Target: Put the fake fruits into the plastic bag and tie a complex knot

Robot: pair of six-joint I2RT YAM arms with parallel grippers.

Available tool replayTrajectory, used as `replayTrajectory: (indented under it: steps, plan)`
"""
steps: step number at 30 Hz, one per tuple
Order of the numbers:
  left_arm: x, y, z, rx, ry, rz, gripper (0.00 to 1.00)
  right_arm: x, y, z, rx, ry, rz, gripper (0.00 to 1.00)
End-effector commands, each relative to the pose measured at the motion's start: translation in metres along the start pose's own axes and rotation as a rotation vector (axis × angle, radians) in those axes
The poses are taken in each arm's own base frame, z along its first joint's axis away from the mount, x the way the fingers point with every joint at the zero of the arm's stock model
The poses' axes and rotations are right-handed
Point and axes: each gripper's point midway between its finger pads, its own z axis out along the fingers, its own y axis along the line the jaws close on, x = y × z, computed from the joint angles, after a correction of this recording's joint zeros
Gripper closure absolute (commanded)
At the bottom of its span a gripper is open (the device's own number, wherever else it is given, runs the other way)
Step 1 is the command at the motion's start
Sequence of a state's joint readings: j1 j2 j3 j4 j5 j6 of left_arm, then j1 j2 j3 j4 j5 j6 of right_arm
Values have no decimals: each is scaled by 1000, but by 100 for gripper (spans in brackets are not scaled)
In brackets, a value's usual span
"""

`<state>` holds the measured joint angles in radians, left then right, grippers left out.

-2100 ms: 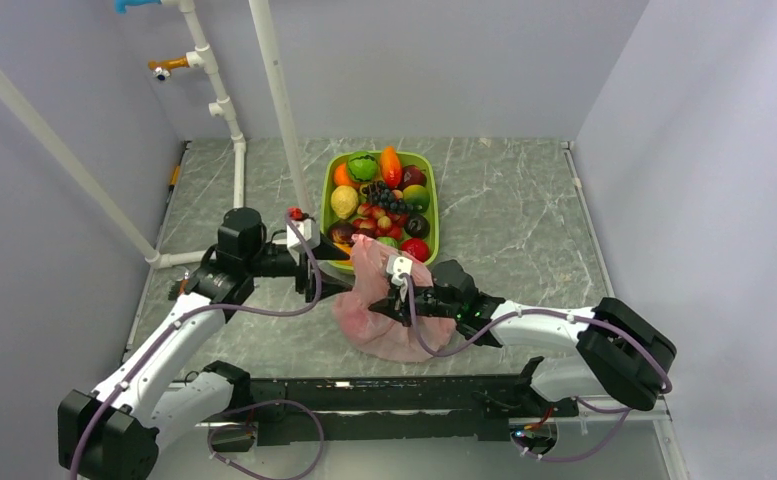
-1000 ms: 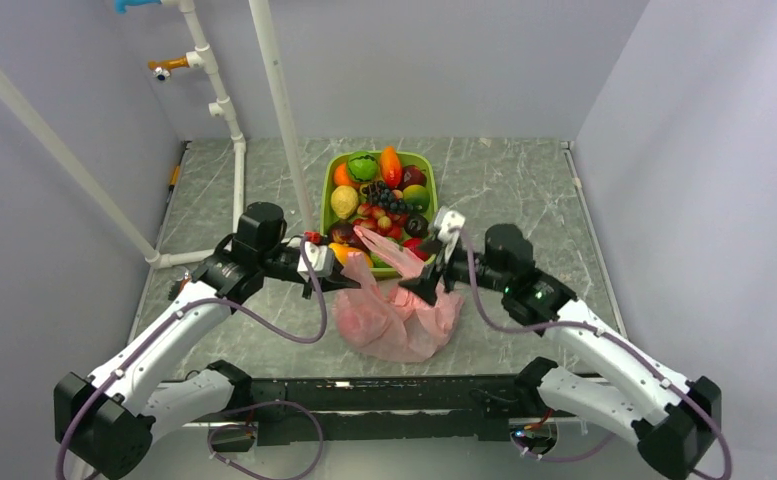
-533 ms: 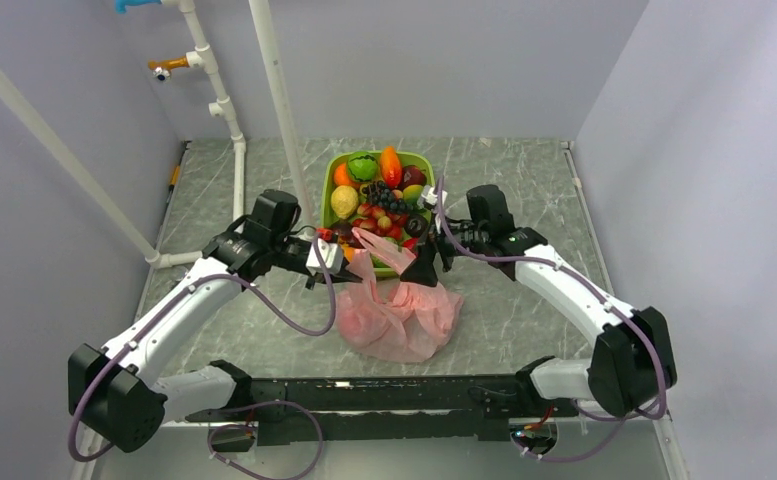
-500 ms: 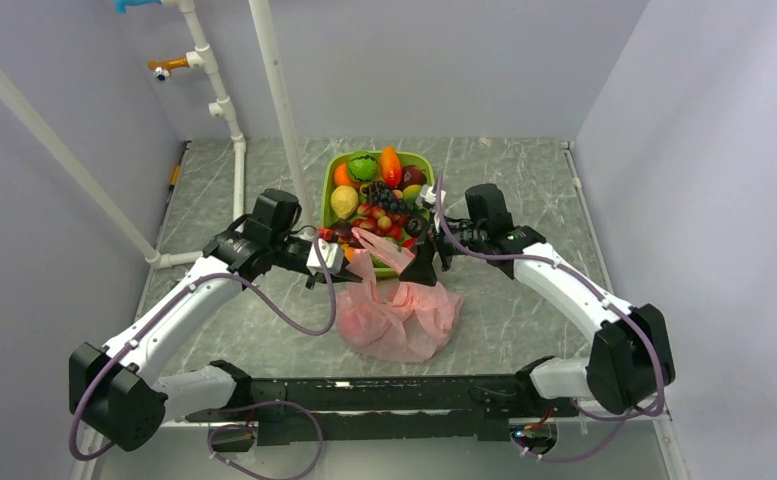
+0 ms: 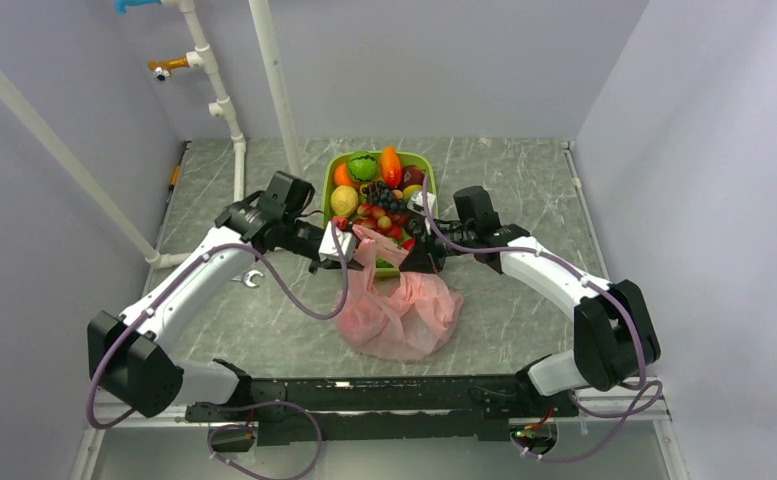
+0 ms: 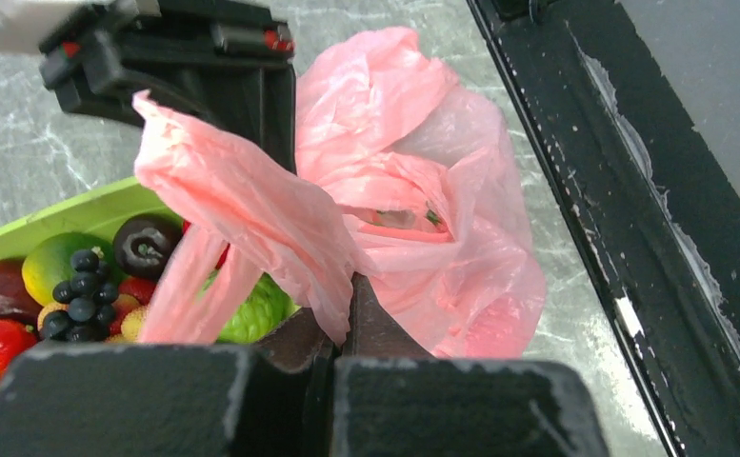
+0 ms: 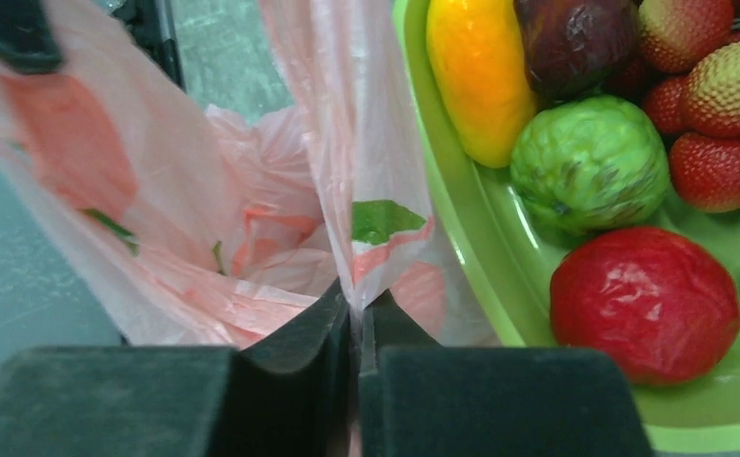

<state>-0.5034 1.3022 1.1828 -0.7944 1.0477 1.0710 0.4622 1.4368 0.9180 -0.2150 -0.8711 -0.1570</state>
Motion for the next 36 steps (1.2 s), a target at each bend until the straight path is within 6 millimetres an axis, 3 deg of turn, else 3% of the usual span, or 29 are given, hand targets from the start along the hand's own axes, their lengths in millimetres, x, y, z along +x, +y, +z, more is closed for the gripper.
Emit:
replayTrajectory:
  steps: [1,7,11,16,21,25,27,28,31,34,36]
  plan:
    - [-1,8,-3,43,61,30,100,-38,20,-13,27,-117,-61,100]
    - [1,23,17,114,136,52,100,-42,56,-15,-17,-137,37,100]
    - [8,32,29,91,170,81,100,-38,66,-15,-34,-128,80,97]
    - [10,27,42,120,185,112,100,-39,74,-19,-51,-161,79,47]
    - [7,21,52,147,184,118,100,-45,69,-13,-34,-174,81,42]
    - [8,20,57,152,191,90,99,-49,69,-9,-33,-186,72,44]
    - [7,23,58,146,194,77,96,-47,71,-7,-40,-179,65,55]
    - [6,24,58,141,194,68,95,-51,70,-6,-38,-194,47,65]
    - [2,28,51,113,215,48,78,-48,66,-6,-19,-186,30,97]
    - [-5,27,27,71,175,-1,55,-39,65,-9,0,-167,18,100]
    - [-8,28,8,23,127,-63,49,-38,66,-12,7,-172,9,100]
